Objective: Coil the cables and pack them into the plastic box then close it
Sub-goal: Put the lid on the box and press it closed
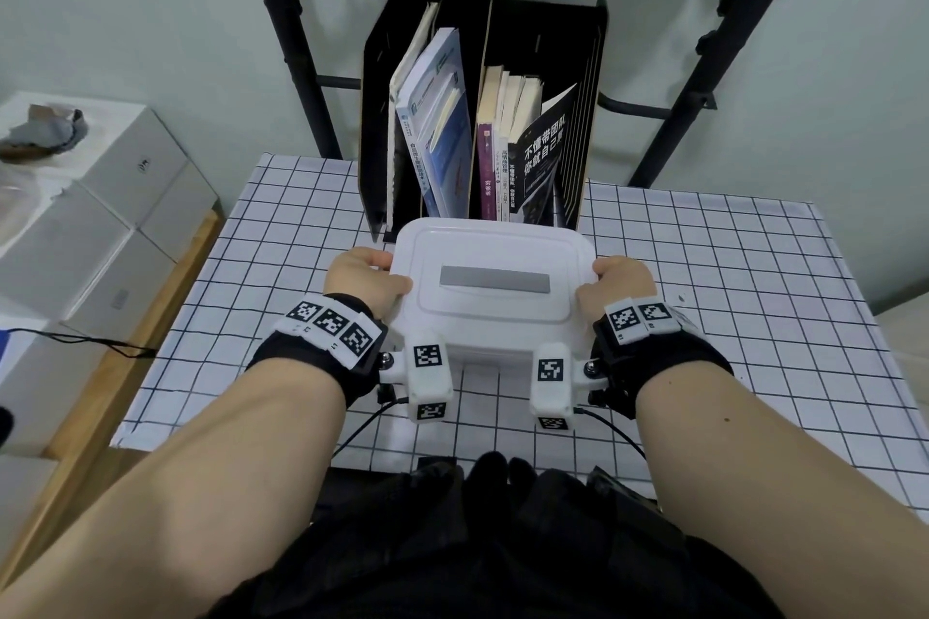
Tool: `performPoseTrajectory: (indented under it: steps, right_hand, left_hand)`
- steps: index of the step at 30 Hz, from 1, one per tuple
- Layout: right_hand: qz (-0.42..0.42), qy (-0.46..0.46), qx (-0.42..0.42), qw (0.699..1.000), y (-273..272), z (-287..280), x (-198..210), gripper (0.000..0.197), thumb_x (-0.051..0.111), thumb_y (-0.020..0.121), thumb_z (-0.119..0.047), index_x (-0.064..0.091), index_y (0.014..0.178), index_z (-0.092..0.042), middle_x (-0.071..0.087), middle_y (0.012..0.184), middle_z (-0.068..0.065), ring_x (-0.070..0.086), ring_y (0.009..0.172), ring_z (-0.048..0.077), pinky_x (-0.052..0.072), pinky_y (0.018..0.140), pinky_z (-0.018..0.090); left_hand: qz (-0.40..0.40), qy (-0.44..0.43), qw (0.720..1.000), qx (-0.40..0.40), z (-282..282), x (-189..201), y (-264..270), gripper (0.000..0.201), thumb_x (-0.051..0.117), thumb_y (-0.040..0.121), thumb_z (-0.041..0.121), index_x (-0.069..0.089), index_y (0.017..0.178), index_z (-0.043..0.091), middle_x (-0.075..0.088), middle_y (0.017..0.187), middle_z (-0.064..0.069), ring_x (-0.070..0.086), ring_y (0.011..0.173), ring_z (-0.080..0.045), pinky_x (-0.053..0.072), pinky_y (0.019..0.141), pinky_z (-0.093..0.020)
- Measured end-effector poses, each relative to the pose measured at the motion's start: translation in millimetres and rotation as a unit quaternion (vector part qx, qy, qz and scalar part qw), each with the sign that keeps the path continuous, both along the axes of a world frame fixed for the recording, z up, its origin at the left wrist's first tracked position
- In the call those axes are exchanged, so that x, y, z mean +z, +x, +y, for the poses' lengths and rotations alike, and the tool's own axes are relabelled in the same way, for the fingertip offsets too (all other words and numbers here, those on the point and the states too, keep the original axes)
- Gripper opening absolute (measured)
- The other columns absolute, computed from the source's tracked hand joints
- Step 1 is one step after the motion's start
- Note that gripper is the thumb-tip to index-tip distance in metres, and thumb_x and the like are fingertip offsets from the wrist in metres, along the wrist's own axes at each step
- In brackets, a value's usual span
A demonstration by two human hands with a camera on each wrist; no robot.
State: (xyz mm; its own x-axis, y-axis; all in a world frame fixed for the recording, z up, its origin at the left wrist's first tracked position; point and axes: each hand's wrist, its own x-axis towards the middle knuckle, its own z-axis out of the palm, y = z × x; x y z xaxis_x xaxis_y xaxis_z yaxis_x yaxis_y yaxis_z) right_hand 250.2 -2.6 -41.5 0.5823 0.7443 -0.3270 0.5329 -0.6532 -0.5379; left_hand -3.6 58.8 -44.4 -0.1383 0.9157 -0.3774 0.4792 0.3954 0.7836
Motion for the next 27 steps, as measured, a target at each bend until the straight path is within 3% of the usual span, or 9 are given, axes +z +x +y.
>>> performPoseTrajectory:
  steps: [5,9,14,19,23,25,27]
  right_hand:
    - [-0.013,-0.028,0.019,0.999,-0.9,0.0,2.5,0.047,0.056,0.085,-0.001,0.053,0.132,-0.004,0.054,0.135,0.012,0.052,0.124,0.029,0.041,0.102,0.031]
    - [-0.007,-0.027,-0.004,1.000,-3.0,-3.3,3.2,0.058,0.057,0.080,-0.009,0.051,0.137,-0.021,0.053,0.138,0.005,0.049,0.125,0.029,0.044,0.103,0.039]
    - [-0.006,-0.033,0.023,0.999,-5.7,-5.9,6.2,0.056,0.056,0.083,-0.002,0.048,0.138,-0.007,0.049,0.141,0.011,0.049,0.127,0.030,0.040,0.107,0.037]
    - [-0.001,-0.031,0.017,0.999,-5.1,-6.6,6.2,0.058,0.056,0.081,-0.002,0.048,0.138,-0.008,0.051,0.139,0.010,0.050,0.126,0.029,0.042,0.106,0.039]
    - [0.000,-0.042,0.008,0.999,-3.3,-5.4,6.9,0.059,0.058,0.080,-0.002,0.048,0.138,-0.011,0.053,0.138,0.007,0.052,0.124,0.029,0.044,0.103,0.037]
    - [-0.007,-0.044,0.002,0.999,-4.4,-4.7,6.1,0.058,0.058,0.080,-0.004,0.050,0.136,-0.015,0.054,0.135,0.008,0.054,0.121,0.029,0.046,0.102,0.037]
    - [-0.017,-0.048,-0.007,0.999,-5.4,-5.1,6.2,0.056,0.059,0.078,-0.006,0.053,0.132,-0.020,0.054,0.132,0.011,0.055,0.116,0.031,0.047,0.099,0.039]
  left_hand:
    - [0.017,0.002,1.000,-0.025,1.7,0.0,0.5,0.033,0.070,0.076,0.007,0.067,0.109,0.008,0.068,0.091,-0.004,0.061,0.077,-0.018,0.048,0.072,-0.024]
    - [0.020,0.000,1.000,-0.021,1.3,1.6,-0.7,0.031,0.070,0.077,0.008,0.066,0.108,0.009,0.064,0.084,-0.002,0.060,0.076,-0.018,0.045,0.070,-0.023]
    - [0.037,0.003,0.999,-0.036,-1.9,2.3,-0.4,0.026,0.070,0.077,0.007,0.063,0.103,0.011,0.059,0.077,0.003,0.058,0.076,-0.017,0.044,0.070,-0.024]
    - [0.027,0.010,0.999,-0.036,-5.4,2.8,-0.5,0.023,0.069,0.078,0.005,0.063,0.099,0.011,0.063,0.085,-0.002,0.059,0.077,-0.016,0.045,0.072,-0.023]
    - [0.026,0.010,0.999,-0.027,-5.7,3.4,-0.2,0.027,0.070,0.078,0.006,0.062,0.103,0.010,0.058,0.078,0.002,0.057,0.076,-0.017,0.043,0.070,-0.023]
    - [0.022,0.004,1.000,-0.020,-5.9,2.7,-0.7,0.032,0.071,0.077,0.008,0.061,0.107,0.009,0.059,0.084,-0.001,0.057,0.079,-0.018,0.043,0.071,-0.023]
    - [0.027,-0.004,1.000,-0.014,-6.2,1.8,-1.2,0.038,0.072,0.077,0.011,0.058,0.113,0.011,0.062,0.101,-0.006,0.059,0.085,-0.019,0.045,0.074,-0.025]
